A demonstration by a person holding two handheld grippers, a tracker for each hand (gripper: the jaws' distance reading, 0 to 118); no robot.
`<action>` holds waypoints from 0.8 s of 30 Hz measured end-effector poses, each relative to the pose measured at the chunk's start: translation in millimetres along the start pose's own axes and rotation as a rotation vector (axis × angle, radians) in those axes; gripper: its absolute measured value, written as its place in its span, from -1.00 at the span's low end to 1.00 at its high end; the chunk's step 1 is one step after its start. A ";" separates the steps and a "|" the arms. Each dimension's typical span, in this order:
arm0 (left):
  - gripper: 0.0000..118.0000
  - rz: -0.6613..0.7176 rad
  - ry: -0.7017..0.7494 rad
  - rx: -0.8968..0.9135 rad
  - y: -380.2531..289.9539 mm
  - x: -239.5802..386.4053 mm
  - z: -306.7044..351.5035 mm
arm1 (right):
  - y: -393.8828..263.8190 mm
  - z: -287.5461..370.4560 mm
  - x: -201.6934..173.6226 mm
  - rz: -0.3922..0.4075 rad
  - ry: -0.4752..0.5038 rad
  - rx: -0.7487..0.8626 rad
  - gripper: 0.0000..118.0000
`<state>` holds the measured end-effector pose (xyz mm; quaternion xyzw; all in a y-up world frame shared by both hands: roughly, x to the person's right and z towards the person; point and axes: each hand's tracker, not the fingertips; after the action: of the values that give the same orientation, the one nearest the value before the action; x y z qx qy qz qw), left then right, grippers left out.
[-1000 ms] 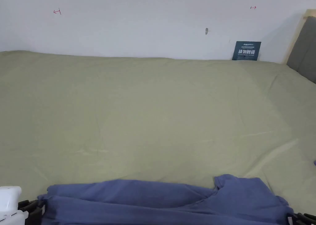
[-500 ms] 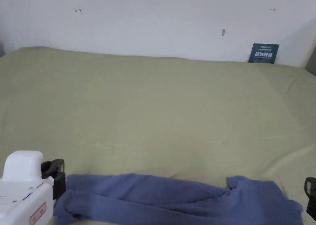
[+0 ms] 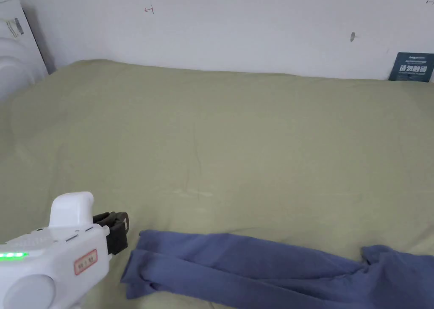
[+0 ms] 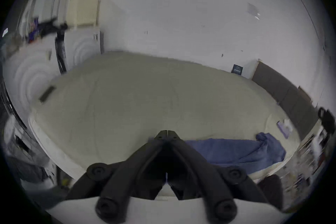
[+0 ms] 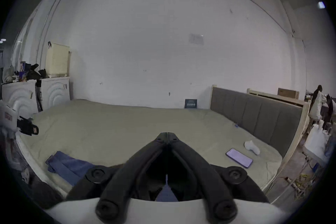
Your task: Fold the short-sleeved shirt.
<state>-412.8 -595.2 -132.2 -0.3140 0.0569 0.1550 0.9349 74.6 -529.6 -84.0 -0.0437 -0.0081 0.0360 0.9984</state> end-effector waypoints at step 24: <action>0.86 0.399 -0.580 -0.646 -11.8 -91.4 -152.1 | -3.1 -9.1 0.0 -0.016 -0.014 -0.110 -1.00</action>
<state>-496.7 -719.4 -227.9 -0.5153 -0.1984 0.4228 0.7186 75.1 -533.5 -92.8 -0.0982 -0.0174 0.0276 0.9946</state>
